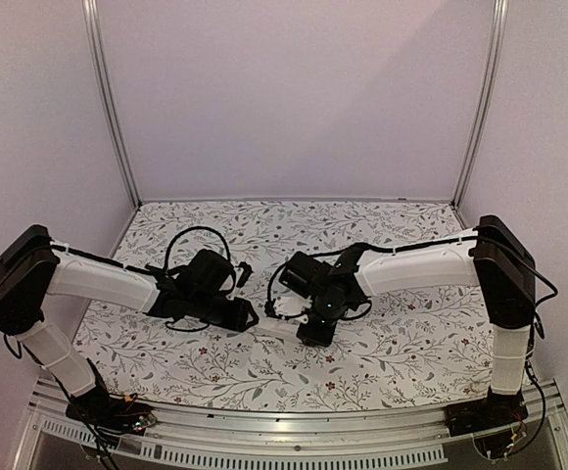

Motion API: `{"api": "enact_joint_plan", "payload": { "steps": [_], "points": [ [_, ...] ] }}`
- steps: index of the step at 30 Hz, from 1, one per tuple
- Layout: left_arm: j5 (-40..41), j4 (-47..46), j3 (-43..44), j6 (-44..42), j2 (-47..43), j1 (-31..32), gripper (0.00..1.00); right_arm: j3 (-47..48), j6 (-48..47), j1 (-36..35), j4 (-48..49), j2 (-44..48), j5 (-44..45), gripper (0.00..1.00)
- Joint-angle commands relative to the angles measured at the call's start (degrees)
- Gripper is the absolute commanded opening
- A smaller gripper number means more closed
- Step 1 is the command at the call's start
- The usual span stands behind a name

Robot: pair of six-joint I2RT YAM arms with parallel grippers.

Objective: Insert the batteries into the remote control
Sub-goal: Load the battery cover onto the remote control without the battery cover.

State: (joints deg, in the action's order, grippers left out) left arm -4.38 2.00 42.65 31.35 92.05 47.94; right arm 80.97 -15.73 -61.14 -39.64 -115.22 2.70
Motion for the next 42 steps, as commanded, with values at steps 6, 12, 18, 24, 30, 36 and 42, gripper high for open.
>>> {"api": "enact_joint_plan", "payload": {
  "steps": [6, 12, 18, 24, 30, 36, 42],
  "points": [
    [-1.77, -2.53, 1.63, 0.11, 3.17, -0.13, 0.38, -0.16, -0.26, -0.47, -0.82, 1.58, 0.64, 0.40],
    [-2.60, -3.27, 2.27, -0.32, 3.60, -0.04, 0.33, -0.15, -0.27, -0.54, -0.94, 2.22, 0.80, 0.43],
    [-3.31, -2.97, 2.63, -0.66, 4.27, 0.18, 0.28, -0.20, -0.36, -0.45, -1.18, 3.04, 1.35, 0.45],
    [-3.80, -3.13, 2.61, -0.67, 4.37, 0.46, 0.26, -0.22, -0.23, -0.38, -1.33, 3.61, 1.11, 0.45],
    [-3.93, -3.10, 2.82, -0.74, 4.37, 0.97, 0.25, -0.11, -0.27, -0.38, -1.43, 3.76, 0.73, 0.44],
    [-3.51, -2.91, 3.01, -1.20, 4.09, 1.45, 0.24, 0.14, -0.27, -0.38, -1.53, 3.70, 0.29, 0.41],
    [-2.99, -2.18, 2.92, -1.16, 4.27, 1.54, 0.25, 0.50, -0.40, -0.39, -1.60, 3.28, 0.20, 0.39]
  ]
}}
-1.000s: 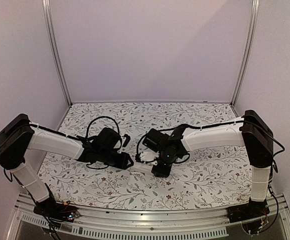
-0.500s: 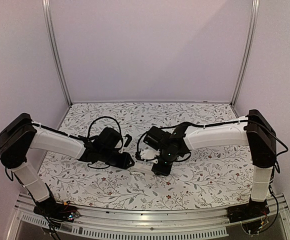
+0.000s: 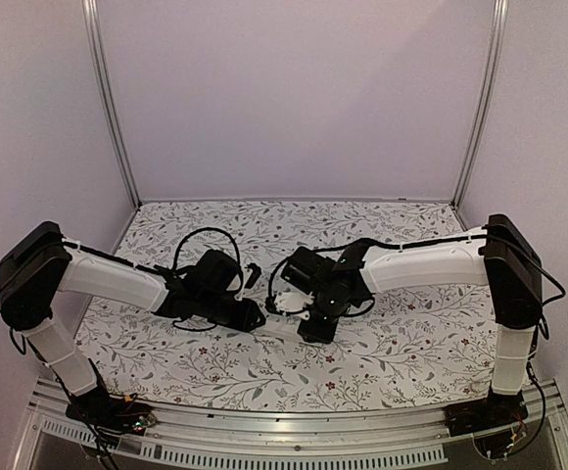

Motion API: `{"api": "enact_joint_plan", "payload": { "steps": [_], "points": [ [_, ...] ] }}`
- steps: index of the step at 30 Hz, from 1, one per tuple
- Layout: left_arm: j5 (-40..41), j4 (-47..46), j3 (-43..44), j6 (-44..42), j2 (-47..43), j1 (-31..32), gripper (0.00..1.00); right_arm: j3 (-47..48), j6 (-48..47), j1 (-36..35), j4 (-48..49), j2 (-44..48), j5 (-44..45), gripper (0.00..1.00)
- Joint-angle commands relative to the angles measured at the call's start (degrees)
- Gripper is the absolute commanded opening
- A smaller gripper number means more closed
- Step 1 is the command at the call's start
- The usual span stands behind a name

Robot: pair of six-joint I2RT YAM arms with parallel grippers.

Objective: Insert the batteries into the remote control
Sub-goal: Load the battery cover onto the remote control without the battery cover.

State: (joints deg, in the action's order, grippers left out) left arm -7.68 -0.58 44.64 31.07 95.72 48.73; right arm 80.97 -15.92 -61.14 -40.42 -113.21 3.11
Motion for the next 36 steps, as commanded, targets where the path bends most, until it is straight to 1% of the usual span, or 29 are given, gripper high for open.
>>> {"api": "enact_joint_plan", "payload": {
  "steps": [1, 6, 7, 13, 19, 27, 32, 34, 36],
  "points": [
    [0.56, 0.40, 0.82, -0.72, 0.52, 0.75, 0.25, 0.55, -0.24, -0.42, -0.86, 0.92, -0.28, 0.38],
    [2.47, 0.40, 0.06, -0.38, -0.37, 0.75, 0.25, 0.59, -0.38, -0.43, -0.94, 0.06, -0.74, 0.33],
    [2.87, 2.35, 0.08, -0.35, -0.50, 0.75, 0.25, 0.66, -0.46, -0.43, -0.91, -0.18, -0.75, 0.32],
    [3.96, 3.73, 0.23, -0.71, -0.58, 0.76, 0.22, 0.77, -0.60, -0.41, -1.54, -1.70, -0.57, 0.24],
    [3.06, 3.30, 0.18, -0.92, 0.19, 0.88, 0.18, -0.38, -0.36, -0.38, -1.76, -1.71, -0.57, 0.23],
    [3.31, 3.49, 0.32, -0.40, 1.18, 2.81, 0.16, -3.00, 0.69, 0.52, -1.52, -0.50, -0.56, 0.20],
    [6.25, 4.65, 0.27, 1.07, 2.18, 4.75, 0.14, -4.95, 2.75, 1.86, -0.44, 1.69, -0.01, 0.22],
    [7.06, 4.94, 0.14, 2.08, 2.71, 4.98, 0.13, -5.92, 4.93, 2.61, 0.67, 3.57, 0.74, 0.33],
    [7.48, 4.97, 0.03, 2.55, 2.86, 5.13, 0.12, -7.01, 6.93, 3.32, 1.80, 6.75, 1.01, 0.36]
  ]
}}
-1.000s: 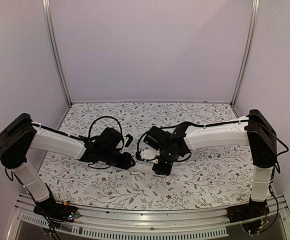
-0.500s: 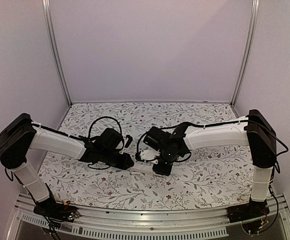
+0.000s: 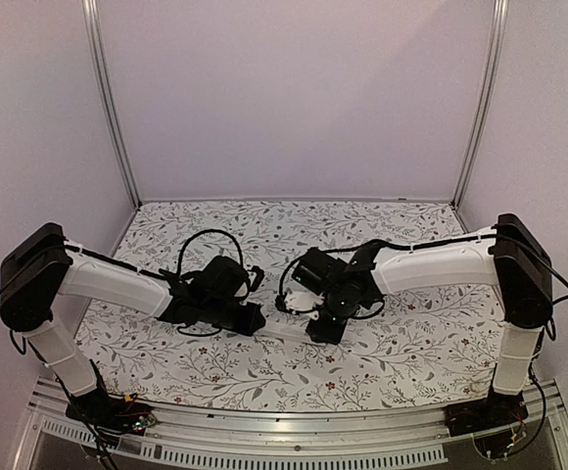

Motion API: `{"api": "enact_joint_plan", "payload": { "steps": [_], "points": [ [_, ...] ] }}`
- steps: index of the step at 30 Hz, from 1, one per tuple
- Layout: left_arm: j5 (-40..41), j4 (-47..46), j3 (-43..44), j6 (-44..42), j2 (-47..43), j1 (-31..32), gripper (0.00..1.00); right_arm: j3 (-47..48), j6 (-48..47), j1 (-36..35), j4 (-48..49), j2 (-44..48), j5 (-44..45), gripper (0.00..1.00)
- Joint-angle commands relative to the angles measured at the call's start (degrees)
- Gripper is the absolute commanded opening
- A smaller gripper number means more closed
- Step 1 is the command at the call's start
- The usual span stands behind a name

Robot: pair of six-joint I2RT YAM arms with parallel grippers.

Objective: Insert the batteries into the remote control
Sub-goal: Load the battery cover onto the remote control without the battery cover.

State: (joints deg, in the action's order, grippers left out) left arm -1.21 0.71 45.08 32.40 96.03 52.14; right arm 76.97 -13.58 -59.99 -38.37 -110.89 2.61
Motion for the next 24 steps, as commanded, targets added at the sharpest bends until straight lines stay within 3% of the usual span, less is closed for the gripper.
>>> {"api": "enact_joint_plan", "payload": {
  "steps": [1, 6, 12, 19, 24],
  "points": [
    [1.02, 3.65, -0.43, 1.25, 2.79, 1.81, 0.12, -3.62, 6.38, 2.55, 0.45, 5.86, 1.31, 0.38],
    [2.22, 4.35, 0.11, 1.00, 3.48, 2.27, 0.12, -6.55, 13.78, 6.54, 2.41, 14.53, -4.76, 0.42],
    [3.14, 4.63, 0.30, 0.95, 3.75, 2.83, 0.12, -12.60, 24.58, 10.76, 5.79, 19.64, -14.84, 0.38],
    [3.50, 4.74, 0.55, 1.08, 3.97, 3.14, 0.12, -18.40, 35.19, 10.78, 11.20, 19.73, -19.34, 0.42],
    [3.62, 4.74, 0.56, 1.00, 3.76, 3.31, 0.12, -20.52, 39.60, 10.89, 15.37, 16.12, -21.34, 0.36]
  ]
}}
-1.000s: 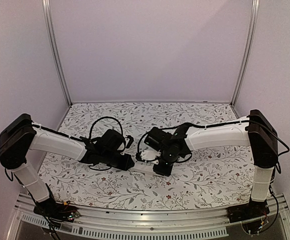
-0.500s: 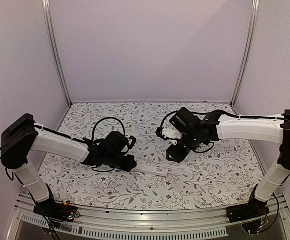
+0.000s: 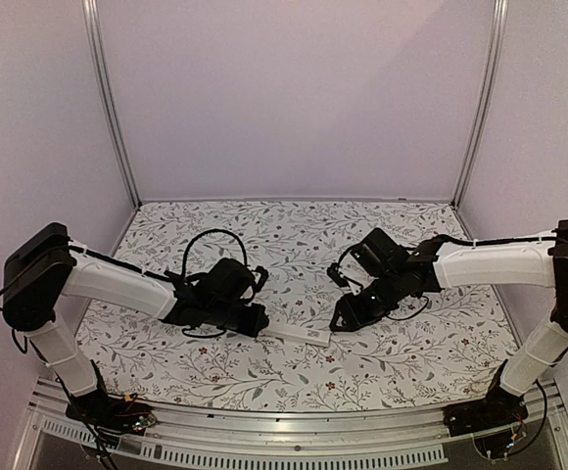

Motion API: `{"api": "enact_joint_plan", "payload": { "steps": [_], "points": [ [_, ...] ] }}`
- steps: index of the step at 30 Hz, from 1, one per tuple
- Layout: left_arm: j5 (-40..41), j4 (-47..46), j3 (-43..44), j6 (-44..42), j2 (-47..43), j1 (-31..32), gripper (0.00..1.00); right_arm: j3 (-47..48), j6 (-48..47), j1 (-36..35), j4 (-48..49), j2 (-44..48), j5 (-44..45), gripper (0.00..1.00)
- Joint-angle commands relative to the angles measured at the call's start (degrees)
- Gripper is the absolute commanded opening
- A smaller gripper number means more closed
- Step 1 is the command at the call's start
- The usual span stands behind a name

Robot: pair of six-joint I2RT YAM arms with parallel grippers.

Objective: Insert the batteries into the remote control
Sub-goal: Load the battery cover onto the remote control without the battery cover.

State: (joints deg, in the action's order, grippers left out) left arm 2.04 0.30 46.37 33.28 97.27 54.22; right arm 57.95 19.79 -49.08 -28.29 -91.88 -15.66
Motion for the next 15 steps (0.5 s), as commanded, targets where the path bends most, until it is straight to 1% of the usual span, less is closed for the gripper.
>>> {"api": "enact_joint_plan", "payload": {
  "steps": [1, 15],
  "points": [
    [0.48, 5.20, -0.71, 0.12, 2.46, 1.24, 0.12, -1.74, 7.07, 0.02, 6.04, -3.32, -3.30, 0.36],
    [0.59, 5.00, -1.02, 0.22, 2.04, 1.59, 0.11, -2.99, 11.38, -0.05, 9.61, -8.25, -4.68, 0.24]
  ]
}}
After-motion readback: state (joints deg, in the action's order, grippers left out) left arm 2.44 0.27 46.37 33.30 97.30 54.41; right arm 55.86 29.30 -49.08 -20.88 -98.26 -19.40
